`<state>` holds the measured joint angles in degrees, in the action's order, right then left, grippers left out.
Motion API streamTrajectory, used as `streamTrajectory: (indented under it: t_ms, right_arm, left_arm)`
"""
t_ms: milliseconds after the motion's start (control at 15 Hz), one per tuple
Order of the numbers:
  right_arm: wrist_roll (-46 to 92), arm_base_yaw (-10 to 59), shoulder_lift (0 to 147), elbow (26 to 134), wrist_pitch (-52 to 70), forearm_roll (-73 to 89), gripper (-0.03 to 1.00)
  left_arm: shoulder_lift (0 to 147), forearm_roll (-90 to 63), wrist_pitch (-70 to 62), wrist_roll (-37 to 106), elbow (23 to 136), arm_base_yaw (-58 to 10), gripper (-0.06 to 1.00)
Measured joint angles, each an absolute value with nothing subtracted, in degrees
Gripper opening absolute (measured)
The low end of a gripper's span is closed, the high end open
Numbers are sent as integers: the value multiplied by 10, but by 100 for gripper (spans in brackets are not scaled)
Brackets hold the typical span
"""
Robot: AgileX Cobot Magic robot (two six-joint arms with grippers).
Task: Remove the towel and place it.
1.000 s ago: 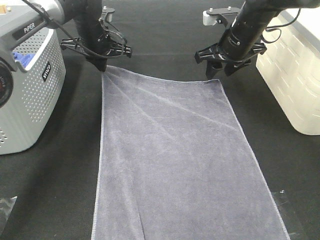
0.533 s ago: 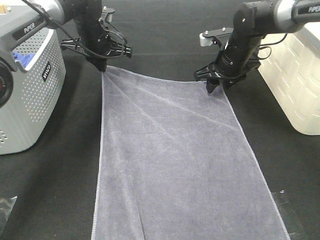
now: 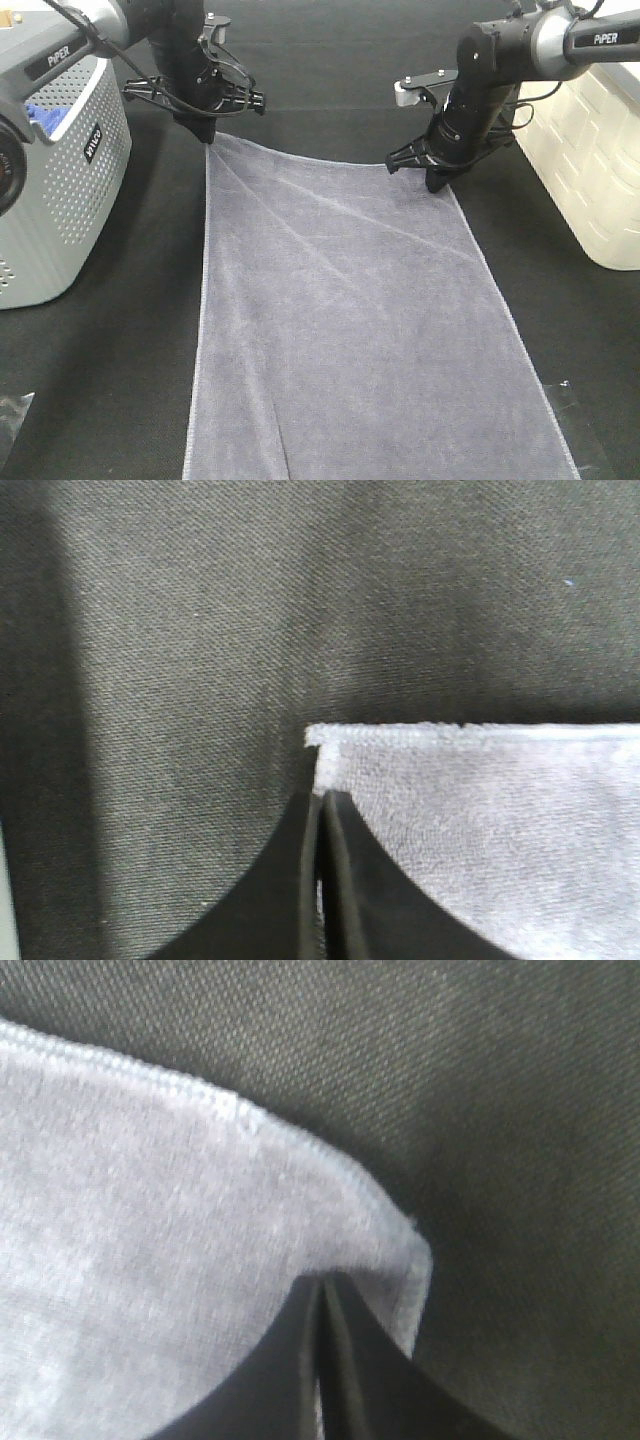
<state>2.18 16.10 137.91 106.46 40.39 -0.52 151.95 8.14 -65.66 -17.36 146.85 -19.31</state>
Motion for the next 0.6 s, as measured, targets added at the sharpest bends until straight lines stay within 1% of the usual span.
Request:
streamTrajectory:
  t_ms: [267,400,467,533,600]
  right_arm:
    - [22,161,1379,1153,490,-16,0]
    - [21,161,1379,1164,497,-34,0]
    - [11,161,1384,1164,497,-43,3]
    - [11,161,1384,1164,497,-43,3]
    - [0,161,1389,1164,497,-51,11]
  left_arm:
    - [1519,80,-657,-173,1468,-193,0]
    - [1519,80,-657,-173,1468,-193,0]
    - [1519,80,-657,-173,1468,-193,0]
    - [1519,80,-657,-173,1468,-193,0]
    - [1519,80,-656,-173,1468,-193,0]
